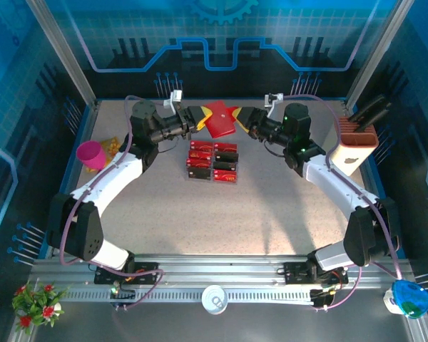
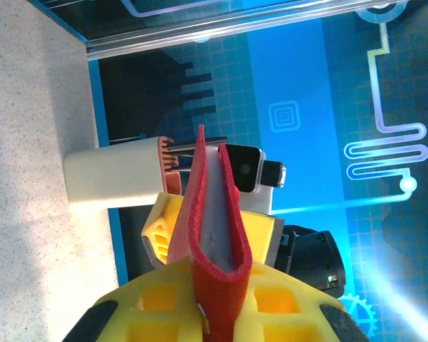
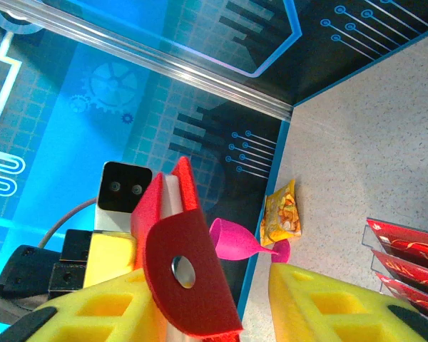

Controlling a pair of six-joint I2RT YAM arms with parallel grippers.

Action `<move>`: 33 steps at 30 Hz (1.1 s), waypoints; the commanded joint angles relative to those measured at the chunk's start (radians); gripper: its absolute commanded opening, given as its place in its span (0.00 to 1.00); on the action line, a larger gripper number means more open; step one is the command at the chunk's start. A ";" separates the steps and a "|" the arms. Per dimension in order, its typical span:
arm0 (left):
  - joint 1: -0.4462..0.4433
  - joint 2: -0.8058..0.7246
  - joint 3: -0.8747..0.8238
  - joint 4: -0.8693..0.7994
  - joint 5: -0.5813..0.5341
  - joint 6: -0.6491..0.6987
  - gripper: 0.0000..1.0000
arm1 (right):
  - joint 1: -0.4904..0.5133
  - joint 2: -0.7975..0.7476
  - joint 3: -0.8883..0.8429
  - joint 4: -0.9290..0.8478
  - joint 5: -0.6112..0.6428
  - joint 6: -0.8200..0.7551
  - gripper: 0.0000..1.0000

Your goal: Put the credit cards into the card holder

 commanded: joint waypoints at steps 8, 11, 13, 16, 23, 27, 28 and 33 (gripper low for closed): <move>-0.012 -0.003 0.006 0.099 -0.007 -0.023 0.00 | -0.021 0.019 -0.081 0.190 -0.039 0.138 0.42; -0.014 -0.002 0.004 0.101 -0.008 -0.025 0.00 | -0.021 0.037 -0.089 0.259 -0.058 0.185 0.42; -0.016 -0.003 0.003 0.101 -0.009 -0.023 0.00 | -0.021 0.044 -0.089 0.286 -0.067 0.204 0.42; -0.017 -0.003 0.003 0.100 -0.010 -0.023 0.00 | -0.019 0.048 -0.080 0.310 -0.084 0.220 0.42; -0.023 0.003 0.001 0.097 -0.012 -0.019 0.00 | -0.009 0.070 -0.059 0.368 -0.134 0.267 0.36; -0.026 0.004 0.001 0.098 -0.015 -0.018 0.00 | 0.000 0.084 -0.061 0.411 -0.149 0.296 0.21; -0.026 0.005 0.000 0.097 -0.016 -0.017 0.00 | 0.001 0.086 -0.066 0.420 -0.149 0.303 0.18; -0.028 0.004 -0.009 0.094 -0.020 -0.013 0.00 | -0.003 0.089 -0.081 0.464 -0.154 0.331 0.00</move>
